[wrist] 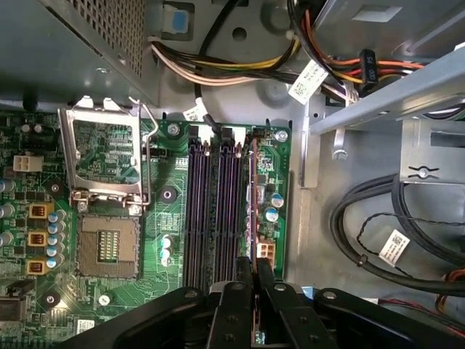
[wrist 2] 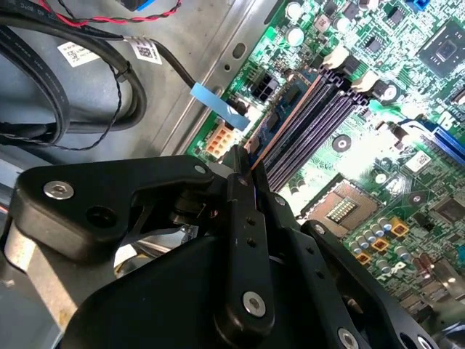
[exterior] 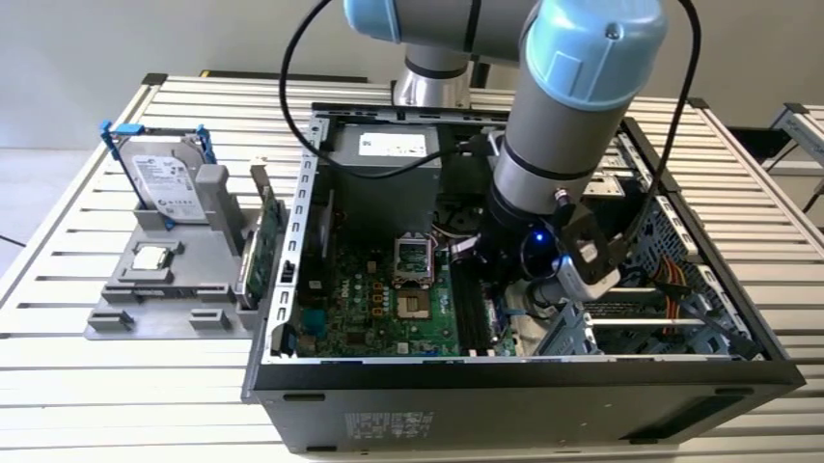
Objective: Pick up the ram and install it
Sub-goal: 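Insert the ram into the slot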
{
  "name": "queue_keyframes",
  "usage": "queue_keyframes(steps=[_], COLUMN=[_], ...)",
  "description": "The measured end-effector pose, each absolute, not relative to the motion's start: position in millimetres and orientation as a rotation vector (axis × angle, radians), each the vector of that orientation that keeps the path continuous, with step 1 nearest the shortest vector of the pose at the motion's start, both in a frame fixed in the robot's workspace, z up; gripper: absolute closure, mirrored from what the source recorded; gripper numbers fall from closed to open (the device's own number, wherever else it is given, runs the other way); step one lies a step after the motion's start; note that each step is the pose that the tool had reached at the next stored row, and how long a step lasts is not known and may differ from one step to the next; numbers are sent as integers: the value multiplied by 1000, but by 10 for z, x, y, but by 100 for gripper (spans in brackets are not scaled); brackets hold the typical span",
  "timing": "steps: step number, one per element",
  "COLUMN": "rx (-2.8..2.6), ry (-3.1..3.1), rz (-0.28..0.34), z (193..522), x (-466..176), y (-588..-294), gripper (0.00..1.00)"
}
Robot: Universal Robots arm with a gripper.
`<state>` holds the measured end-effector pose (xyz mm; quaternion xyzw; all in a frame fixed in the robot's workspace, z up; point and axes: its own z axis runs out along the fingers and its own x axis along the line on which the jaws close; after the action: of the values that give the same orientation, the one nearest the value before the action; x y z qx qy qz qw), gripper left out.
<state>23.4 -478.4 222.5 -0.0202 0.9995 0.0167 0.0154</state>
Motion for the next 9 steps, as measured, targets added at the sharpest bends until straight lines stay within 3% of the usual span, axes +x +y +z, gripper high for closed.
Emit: queue_keyframes(steps=[9], rx=[-78], ry=[3109], rz=[52], z=[2214], x=[206], y=[-4812], gripper=[100])
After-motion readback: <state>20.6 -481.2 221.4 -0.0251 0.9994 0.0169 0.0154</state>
